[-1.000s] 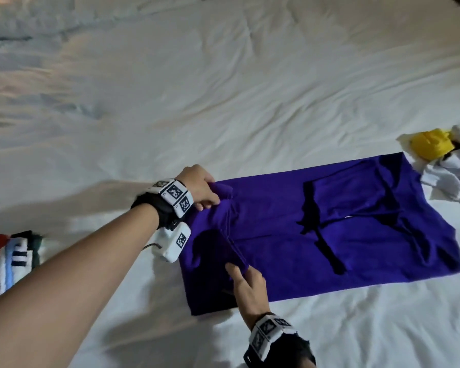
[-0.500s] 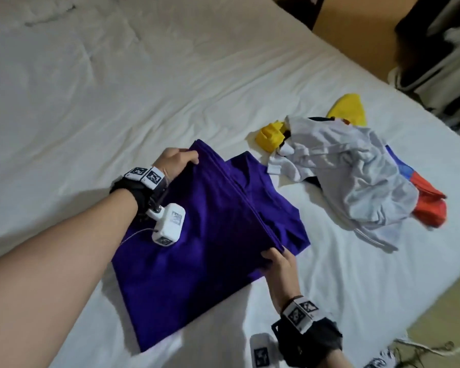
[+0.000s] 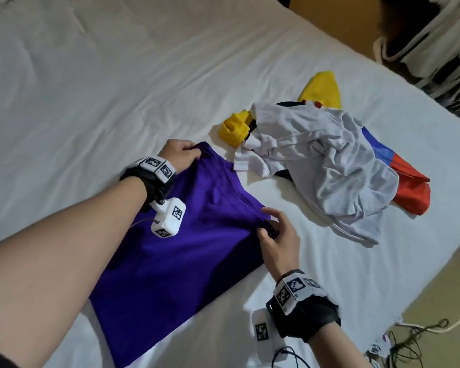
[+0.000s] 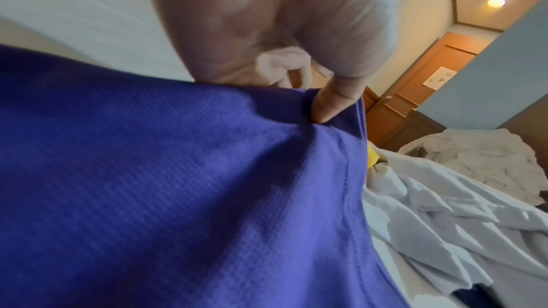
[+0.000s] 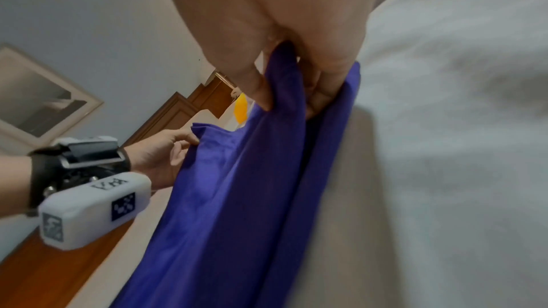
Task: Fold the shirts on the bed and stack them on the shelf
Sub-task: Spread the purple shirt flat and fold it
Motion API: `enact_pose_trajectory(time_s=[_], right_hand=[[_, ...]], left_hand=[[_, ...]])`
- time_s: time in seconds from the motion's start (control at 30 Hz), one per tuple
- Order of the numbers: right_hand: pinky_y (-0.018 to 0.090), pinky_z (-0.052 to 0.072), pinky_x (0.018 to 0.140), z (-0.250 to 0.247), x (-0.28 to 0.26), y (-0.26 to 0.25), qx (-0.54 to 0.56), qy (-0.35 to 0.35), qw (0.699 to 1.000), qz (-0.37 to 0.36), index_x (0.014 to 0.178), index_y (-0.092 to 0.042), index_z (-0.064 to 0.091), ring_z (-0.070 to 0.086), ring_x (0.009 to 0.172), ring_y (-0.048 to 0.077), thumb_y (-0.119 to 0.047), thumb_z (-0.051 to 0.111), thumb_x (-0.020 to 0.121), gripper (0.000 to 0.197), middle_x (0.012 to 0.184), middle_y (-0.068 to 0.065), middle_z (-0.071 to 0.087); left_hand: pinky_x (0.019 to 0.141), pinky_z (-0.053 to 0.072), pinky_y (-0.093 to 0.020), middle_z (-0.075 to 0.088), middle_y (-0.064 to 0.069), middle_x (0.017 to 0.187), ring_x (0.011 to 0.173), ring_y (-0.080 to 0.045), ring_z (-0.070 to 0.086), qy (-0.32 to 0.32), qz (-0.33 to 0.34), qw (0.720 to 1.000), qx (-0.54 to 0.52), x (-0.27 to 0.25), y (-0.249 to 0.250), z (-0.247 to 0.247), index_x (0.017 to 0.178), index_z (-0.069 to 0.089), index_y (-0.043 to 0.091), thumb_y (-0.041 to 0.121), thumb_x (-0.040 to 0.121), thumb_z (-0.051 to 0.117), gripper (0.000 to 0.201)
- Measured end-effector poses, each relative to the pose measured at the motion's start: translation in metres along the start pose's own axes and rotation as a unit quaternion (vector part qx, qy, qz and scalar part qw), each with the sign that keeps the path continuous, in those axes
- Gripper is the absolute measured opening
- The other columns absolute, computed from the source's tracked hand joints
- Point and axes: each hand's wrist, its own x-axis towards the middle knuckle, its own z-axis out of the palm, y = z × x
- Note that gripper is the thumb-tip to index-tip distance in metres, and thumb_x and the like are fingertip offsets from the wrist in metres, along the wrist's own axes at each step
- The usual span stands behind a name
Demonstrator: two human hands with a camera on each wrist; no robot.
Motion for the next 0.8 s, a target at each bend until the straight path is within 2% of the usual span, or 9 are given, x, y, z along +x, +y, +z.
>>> enact_pose_trajectory(time_s=[0.1, 0.2, 0.27, 0.33, 0.43, 0.5, 0.57, 0.67, 0.8], right_hand=[[0.032, 0.048, 0.084, -0.01, 0.001, 0.009, -0.117, 0.059, 0.991, -0.039, 0.117, -0.018, 0.059, 0.058, 0.09, 0.016, -0.008, 0.063, 0.076, 0.042, 0.099, -0.008, 0.066], [0.04, 0.043, 0.094, -0.008, -0.017, 0.018, -0.145, 0.085, 0.986, 0.001, 0.128, -0.009, 0.051, 0.05, 0.101, 0.024, -0.025, 0.066, 0.076, 0.056, 0.109, 0.001, 0.056], [0.037, 0.044, 0.09, -0.005, -0.033, 0.015, -0.078, 0.098, 0.989, 0.081, 0.12, -0.009, 0.05, 0.054, 0.089, 0.021, -0.023, 0.072, 0.078, 0.049, 0.1, 0.003, 0.055], [0.02, 0.04, 0.076, 0.0, -0.05, 0.012, -0.028, 0.097, 0.985, 0.139, 0.112, -0.014, 0.05, 0.054, 0.073, 0.008, -0.02, 0.074, 0.08, 0.041, 0.092, 0.005, 0.059], [0.007, 0.039, 0.069, 0.02, -0.075, 0.01, 0.069, 0.107, 0.966, 0.227, 0.111, -0.017, 0.054, 0.055, 0.068, -0.006, -0.026, 0.074, 0.081, 0.037, 0.085, -0.007, 0.06], [0.028, 0.051, 0.08, 0.042, -0.091, 0.014, 0.139, 0.097, 0.941, 0.291, 0.099, -0.017, 0.058, 0.061, 0.071, 0.009, -0.034, 0.075, 0.079, 0.032, 0.082, -0.006, 0.061], [0.042, 0.052, 0.073, 0.07, -0.108, 0.017, 0.186, 0.061, 0.917, 0.348, 0.083, -0.016, 0.06, 0.056, 0.064, 0.019, -0.04, 0.076, 0.073, 0.031, 0.072, 0.0, 0.057], [0.039, 0.049, 0.07, 0.109, -0.135, 0.016, 0.221, 0.027, 0.881, 0.418, 0.077, -0.015, 0.062, 0.058, 0.066, 0.022, -0.038, 0.079, 0.071, 0.029, 0.071, 0.003, 0.061], [0.044, 0.056, 0.088, 0.143, -0.162, 0.011, 0.267, -0.033, 0.84, 0.471, 0.097, -0.01, 0.066, 0.069, 0.088, 0.026, -0.041, 0.084, 0.058, 0.053, 0.095, 0.003, 0.071]], left_hand=[[0.069, 0.045, -0.015, 0.067, 0.002, 0.077, 0.071, -0.01, 0.058, -0.009, -0.006, 1.0, 0.003, 0.004, 0.003, 0.008, 0.085, 0.073, 0.021, 0.018, 0.08, 0.068, 0.008], [0.085, 0.042, -0.015, 0.07, 0.007, 0.091, 0.089, -0.006, 0.062, 0.04, -0.017, 0.999, 0.009, -0.004, -0.01, -0.002, 0.1, 0.072, 0.027, 0.027, 0.075, 0.076, 0.026], [0.086, 0.04, -0.017, 0.068, 0.01, 0.093, 0.091, -0.007, 0.059, 0.065, -0.041, 0.996, 0.048, -0.017, -0.024, -0.015, 0.101, 0.07, 0.029, 0.034, 0.072, 0.074, 0.029], [0.082, 0.042, -0.021, 0.068, 0.008, 0.092, 0.092, -0.013, 0.06, 0.064, -0.074, 0.991, 0.09, -0.031, -0.043, -0.029, 0.093, 0.071, 0.025, 0.033, 0.074, 0.07, 0.021], [0.077, 0.042, -0.024, 0.07, 0.002, 0.089, 0.091, -0.02, 0.062, 0.052, -0.107, 0.984, 0.136, -0.049, -0.074, -0.048, 0.087, 0.073, 0.022, 0.029, 0.077, 0.066, 0.014], [0.077, 0.042, -0.024, 0.068, 0.001, 0.086, 0.09, -0.022, 0.061, 0.054, -0.117, 0.98, 0.15, -0.058, -0.091, -0.058, 0.085, 0.072, 0.023, 0.031, 0.075, 0.066, 0.014], [0.076, 0.041, -0.024, 0.067, 0.001, 0.086, 0.087, -0.023, 0.059, 0.065, -0.123, 0.977, 0.163, -0.067, -0.106, -0.066, 0.083, 0.07, 0.025, 0.037, 0.07, 0.067, 0.017], [0.075, 0.041, -0.024, 0.066, -0.001, 0.084, 0.084, -0.025, 0.058, 0.085, -0.128, 0.973, 0.175, -0.077, -0.127, -0.075, 0.081, 0.07, 0.022, 0.033, 0.074, 0.068, 0.013], [0.075, 0.043, -0.026, 0.068, -0.009, 0.088, 0.089, -0.033, 0.061, 0.094, -0.124, 0.97, 0.187, -0.089, -0.152, -0.087, 0.084, 0.071, 0.019, 0.033, 0.076, 0.067, 0.017]])
